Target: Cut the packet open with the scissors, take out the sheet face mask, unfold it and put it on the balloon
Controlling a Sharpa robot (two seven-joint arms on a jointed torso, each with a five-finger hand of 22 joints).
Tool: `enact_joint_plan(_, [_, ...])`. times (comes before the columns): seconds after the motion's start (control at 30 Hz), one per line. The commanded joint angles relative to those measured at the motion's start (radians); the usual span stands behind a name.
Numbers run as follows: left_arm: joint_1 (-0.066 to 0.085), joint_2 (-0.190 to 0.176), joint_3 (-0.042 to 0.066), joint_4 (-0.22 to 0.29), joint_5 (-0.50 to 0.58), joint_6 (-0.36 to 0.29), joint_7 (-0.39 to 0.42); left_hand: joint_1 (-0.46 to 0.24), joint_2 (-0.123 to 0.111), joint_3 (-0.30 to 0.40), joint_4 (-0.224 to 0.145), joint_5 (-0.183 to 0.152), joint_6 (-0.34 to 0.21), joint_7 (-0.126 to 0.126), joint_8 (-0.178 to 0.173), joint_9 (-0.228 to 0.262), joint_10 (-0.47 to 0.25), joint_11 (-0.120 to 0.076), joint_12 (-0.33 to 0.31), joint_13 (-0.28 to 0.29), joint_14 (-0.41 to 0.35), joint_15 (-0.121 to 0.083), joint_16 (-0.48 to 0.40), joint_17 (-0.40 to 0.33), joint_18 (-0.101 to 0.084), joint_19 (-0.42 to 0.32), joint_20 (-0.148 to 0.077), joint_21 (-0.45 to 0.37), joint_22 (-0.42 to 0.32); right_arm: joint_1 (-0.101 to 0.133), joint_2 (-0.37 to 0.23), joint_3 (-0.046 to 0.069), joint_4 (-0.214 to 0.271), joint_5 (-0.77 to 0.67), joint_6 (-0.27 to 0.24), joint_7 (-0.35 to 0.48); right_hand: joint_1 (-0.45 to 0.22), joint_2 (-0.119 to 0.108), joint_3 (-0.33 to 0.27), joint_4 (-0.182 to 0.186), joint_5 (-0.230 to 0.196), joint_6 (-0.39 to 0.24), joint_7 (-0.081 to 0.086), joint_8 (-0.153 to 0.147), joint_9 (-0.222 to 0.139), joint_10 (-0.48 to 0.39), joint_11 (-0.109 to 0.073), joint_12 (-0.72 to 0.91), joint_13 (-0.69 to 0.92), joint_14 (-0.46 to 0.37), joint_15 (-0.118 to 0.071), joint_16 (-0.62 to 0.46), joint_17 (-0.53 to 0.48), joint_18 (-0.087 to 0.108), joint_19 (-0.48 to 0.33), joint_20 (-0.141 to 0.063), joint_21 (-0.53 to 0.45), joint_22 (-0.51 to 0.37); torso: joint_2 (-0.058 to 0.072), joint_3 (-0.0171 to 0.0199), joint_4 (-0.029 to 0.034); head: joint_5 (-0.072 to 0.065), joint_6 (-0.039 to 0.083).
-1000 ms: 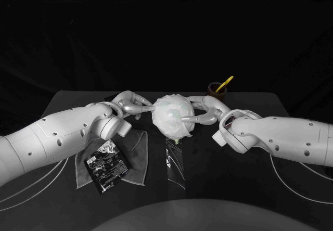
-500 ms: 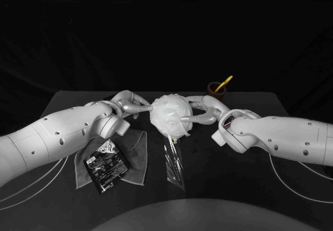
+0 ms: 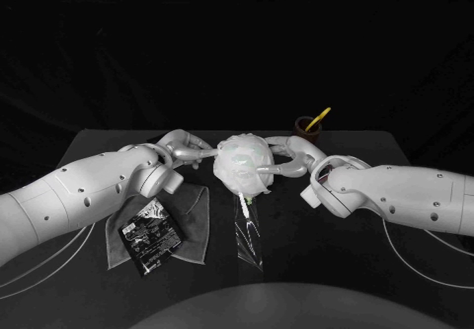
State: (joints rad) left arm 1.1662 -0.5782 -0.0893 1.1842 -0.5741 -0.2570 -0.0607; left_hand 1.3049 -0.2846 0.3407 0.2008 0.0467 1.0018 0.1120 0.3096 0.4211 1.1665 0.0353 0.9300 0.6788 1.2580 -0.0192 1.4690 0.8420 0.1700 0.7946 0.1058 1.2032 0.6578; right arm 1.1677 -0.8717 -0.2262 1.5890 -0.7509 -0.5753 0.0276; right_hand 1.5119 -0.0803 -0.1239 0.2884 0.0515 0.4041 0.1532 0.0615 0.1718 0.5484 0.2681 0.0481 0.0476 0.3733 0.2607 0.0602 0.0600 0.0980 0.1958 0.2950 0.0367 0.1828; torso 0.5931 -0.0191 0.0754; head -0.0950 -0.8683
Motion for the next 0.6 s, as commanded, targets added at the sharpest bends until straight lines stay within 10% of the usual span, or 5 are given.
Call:
enact_joint_plan(0.03, [0.000,-0.002,0.001,0.001,-0.005,0.039,0.006,0.003,0.010,-0.014,0.002,0.000,-0.031,0.015,-0.014,-0.006,-0.041,0.013,-0.036,-0.042,-0.012,0.011,-0.005,-0.013,0.008,-0.009,0.004,-0.010,-0.006,-0.003,-0.004,-0.001,0.005,0.012,-0.005,0.025,0.001,0.006,-0.007,-0.001,-0.004,0.005,0.148,0.003,0.000,0.004,0.000,0.001,0.001,0.006,0.000,-0.007,-0.001,-0.004,-0.006,-0.001,-0.004,-0.002,0.000,0.0000,-0.0001,0.000,0.000])
enact_joint_plan(0.6, [-0.005,-0.074,-0.001,0.053,0.081,0.012,0.034,0.078,0.076,-0.192,0.072,0.001,-0.175,0.086,-0.056,-0.040,-0.229,0.087,-0.243,-0.205,-0.148,0.080,-0.062,-0.226,0.012,-0.026,0.058,-0.080,-0.049,-0.003,-0.120,-0.002,0.143,0.127,-0.030,0.119,-0.072,-0.068,-0.054,0.009,-0.002,0.041,0.147,0.011,0.010,0.029,-0.001,0.003,0.003,0.026,0.000,-0.009,0.001,-0.005,-0.008,0.000,-0.002,-0.006,-0.001,-0.0004,-0.0007,-0.014,-0.002])
